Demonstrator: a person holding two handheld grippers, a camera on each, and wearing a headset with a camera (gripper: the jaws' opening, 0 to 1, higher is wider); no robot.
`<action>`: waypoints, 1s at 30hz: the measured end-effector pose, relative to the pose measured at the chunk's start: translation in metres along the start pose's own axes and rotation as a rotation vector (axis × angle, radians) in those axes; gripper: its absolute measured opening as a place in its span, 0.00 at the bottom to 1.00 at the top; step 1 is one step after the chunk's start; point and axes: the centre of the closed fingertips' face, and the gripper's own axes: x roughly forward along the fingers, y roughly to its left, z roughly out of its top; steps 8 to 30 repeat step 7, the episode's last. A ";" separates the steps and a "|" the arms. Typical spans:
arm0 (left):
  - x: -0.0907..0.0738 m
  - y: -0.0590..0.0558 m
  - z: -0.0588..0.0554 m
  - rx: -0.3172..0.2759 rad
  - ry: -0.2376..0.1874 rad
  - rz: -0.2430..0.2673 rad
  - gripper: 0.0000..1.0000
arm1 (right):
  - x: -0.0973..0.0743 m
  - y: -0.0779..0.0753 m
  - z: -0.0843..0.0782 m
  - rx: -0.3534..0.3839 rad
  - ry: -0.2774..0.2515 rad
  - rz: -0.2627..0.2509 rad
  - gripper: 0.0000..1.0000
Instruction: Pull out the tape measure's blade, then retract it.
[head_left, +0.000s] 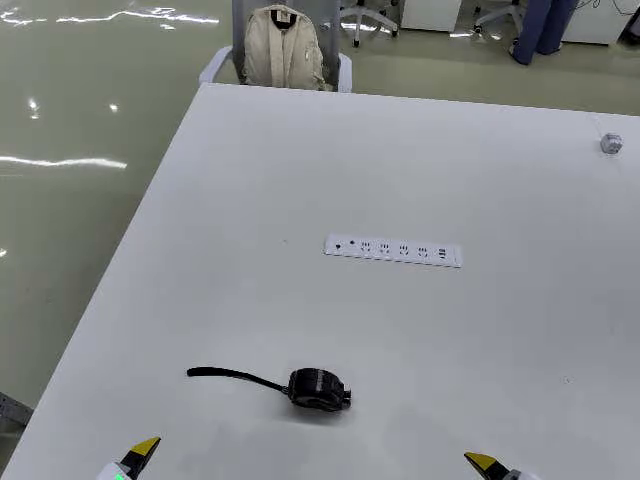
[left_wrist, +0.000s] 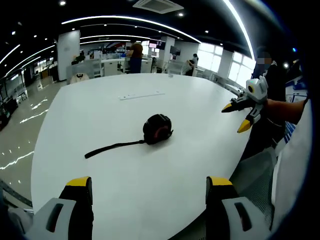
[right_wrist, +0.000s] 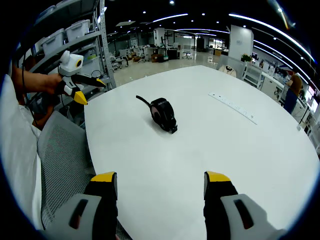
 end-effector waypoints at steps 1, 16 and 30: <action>-0.001 0.000 0.000 0.000 0.000 0.001 0.91 | -0.001 0.000 0.000 0.000 0.000 -0.001 0.72; -0.006 0.001 -0.001 0.007 -0.001 0.003 0.91 | -0.004 -0.001 -0.003 -0.001 0.004 -0.007 0.72; -0.006 0.001 -0.001 0.007 -0.001 0.003 0.91 | -0.004 -0.001 -0.003 -0.001 0.004 -0.007 0.72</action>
